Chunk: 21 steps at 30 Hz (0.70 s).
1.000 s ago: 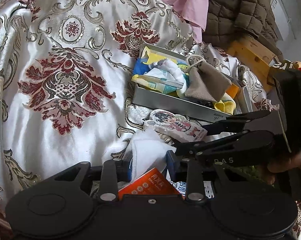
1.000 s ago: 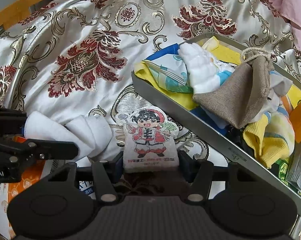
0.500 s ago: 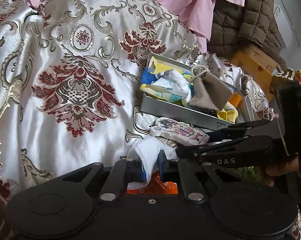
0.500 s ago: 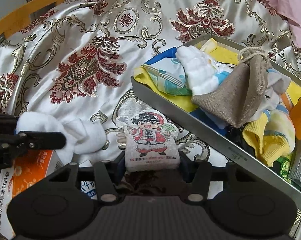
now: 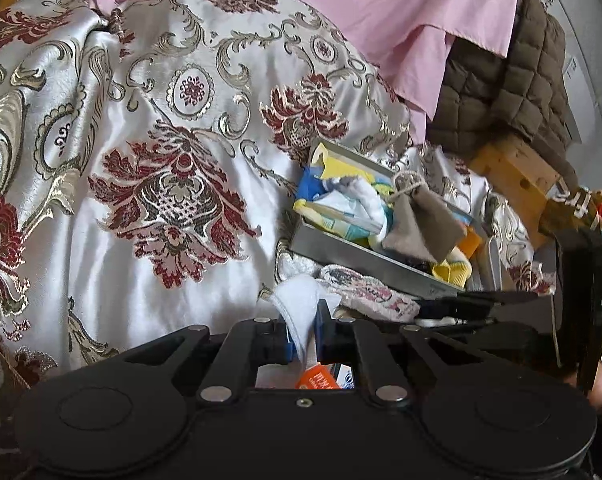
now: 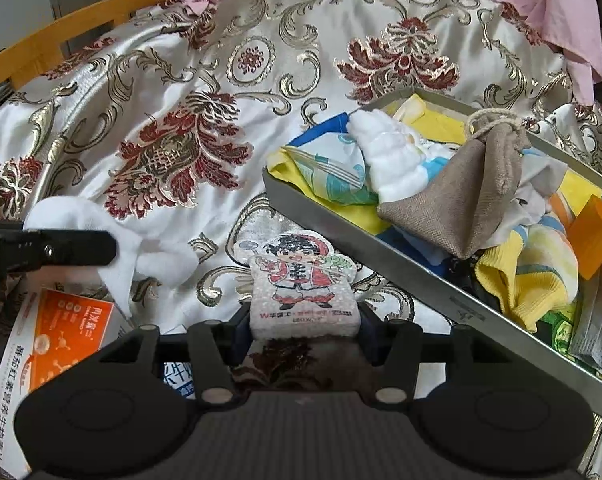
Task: Organize soft objects
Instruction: 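Lift and carry the white cloth with the left tool while the right tool carries the packet to the tray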
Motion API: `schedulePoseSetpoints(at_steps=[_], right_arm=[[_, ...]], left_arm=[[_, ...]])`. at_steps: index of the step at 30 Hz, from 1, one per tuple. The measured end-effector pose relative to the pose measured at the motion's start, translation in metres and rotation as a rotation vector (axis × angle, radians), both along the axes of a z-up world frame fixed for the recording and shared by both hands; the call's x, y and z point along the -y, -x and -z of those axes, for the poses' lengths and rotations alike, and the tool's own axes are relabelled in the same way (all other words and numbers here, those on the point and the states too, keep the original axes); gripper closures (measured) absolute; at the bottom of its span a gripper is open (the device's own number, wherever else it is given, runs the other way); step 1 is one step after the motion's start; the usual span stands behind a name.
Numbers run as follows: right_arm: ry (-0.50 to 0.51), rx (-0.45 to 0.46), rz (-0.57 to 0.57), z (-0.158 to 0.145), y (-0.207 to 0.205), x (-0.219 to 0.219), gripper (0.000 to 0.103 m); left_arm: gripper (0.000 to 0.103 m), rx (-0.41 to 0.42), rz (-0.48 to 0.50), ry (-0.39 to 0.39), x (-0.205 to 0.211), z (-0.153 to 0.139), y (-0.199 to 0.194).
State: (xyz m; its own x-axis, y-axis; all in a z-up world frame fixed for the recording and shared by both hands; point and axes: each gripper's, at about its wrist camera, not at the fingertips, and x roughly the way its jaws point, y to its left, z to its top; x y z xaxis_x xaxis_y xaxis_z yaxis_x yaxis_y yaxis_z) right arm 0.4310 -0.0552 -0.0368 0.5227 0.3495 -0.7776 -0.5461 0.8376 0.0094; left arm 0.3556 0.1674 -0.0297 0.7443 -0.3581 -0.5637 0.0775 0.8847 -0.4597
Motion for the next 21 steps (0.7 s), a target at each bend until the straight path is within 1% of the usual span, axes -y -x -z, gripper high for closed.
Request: schedulePoseSetpoints(at_steps=[10, 14, 16, 21], right_arm=[[-0.066, 0.085, -0.017, -0.014, 0.022, 0.015, 0.047], [-0.056, 0.191, -0.062, -0.026, 0.035, 0.023, 0.047], [-0.064, 0.227, -0.068, -0.032, 0.037, 0.029, 0.047], [-0.09, 0.333, -0.024, -0.055, 0.033, 0.051, 0.047]], left_arm=[[0.093, 0.071, -0.002, -0.001, 0.008, -0.017, -0.003], [0.093, 0.12, 0.0, -0.004, 0.017, -0.026, -0.013], [0.093, 0.156, 0.004, -0.004, 0.023, -0.03, -0.021], [0.093, 0.244, -0.008, 0.045, 0.042, -0.039, -0.05]])
